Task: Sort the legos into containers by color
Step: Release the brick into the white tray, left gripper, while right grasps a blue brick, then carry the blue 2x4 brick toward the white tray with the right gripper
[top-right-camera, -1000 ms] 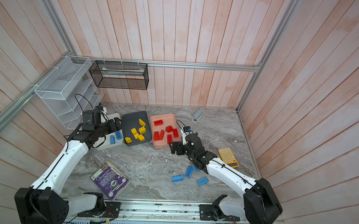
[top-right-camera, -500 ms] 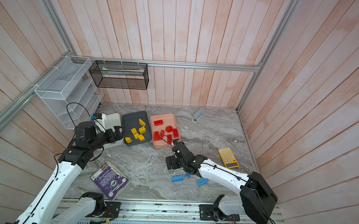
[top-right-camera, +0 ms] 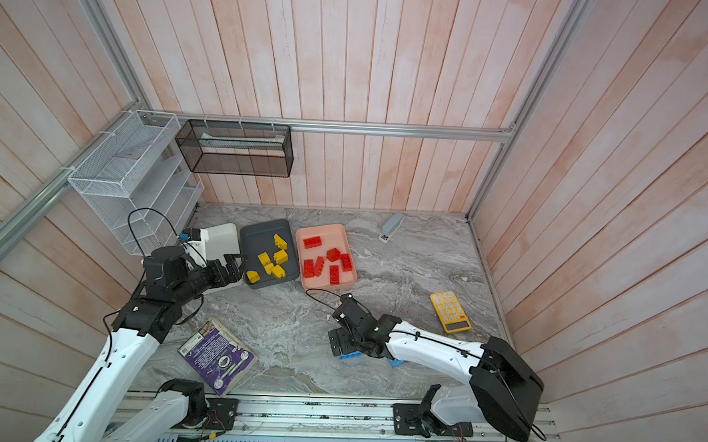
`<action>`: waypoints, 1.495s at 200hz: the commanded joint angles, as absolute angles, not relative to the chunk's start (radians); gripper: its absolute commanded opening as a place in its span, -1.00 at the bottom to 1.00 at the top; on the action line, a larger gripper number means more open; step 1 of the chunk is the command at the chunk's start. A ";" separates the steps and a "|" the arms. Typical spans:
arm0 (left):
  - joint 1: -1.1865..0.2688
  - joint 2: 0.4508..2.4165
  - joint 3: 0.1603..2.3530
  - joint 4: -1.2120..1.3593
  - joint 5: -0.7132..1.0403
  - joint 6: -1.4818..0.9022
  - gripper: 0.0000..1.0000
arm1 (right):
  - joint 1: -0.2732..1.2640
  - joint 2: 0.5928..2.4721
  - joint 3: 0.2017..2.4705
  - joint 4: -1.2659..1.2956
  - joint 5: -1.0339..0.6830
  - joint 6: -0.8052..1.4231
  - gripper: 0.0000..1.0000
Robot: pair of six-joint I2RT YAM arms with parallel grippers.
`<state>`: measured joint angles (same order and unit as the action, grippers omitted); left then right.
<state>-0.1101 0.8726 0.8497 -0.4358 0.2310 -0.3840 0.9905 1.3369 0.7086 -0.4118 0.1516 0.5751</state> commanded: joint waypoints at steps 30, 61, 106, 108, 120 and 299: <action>-0.123 0.838 0.827 -0.414 0.252 -0.364 1.00 | 1.105 1.383 0.694 -0.466 0.291 0.766 1.00; -0.127 0.835 0.827 -0.416 0.253 -0.361 1.00 | 1.146 1.455 0.705 -0.487 0.307 0.811 1.00; -0.131 0.831 0.823 -0.416 0.250 -0.362 1.00 | 1.178 1.502 0.716 -0.479 0.319 0.835 0.95; -0.130 0.831 0.824 -0.415 0.249 -0.361 1.00 | 1.177 1.503 0.716 -0.478 0.319 0.835 0.94; -0.131 0.830 0.824 -0.415 0.246 -0.361 1.00 | 1.178 1.501 0.714 -0.470 0.319 0.836 0.90; -0.133 0.823 0.821 -0.405 0.247 -0.370 1.00 | 1.166 1.501 0.850 -0.445 0.277 0.768 0.20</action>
<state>-0.1287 0.8421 0.8333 -0.4286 0.2352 -0.3775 1.1755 1.4719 0.7795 -0.4461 0.2867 0.8181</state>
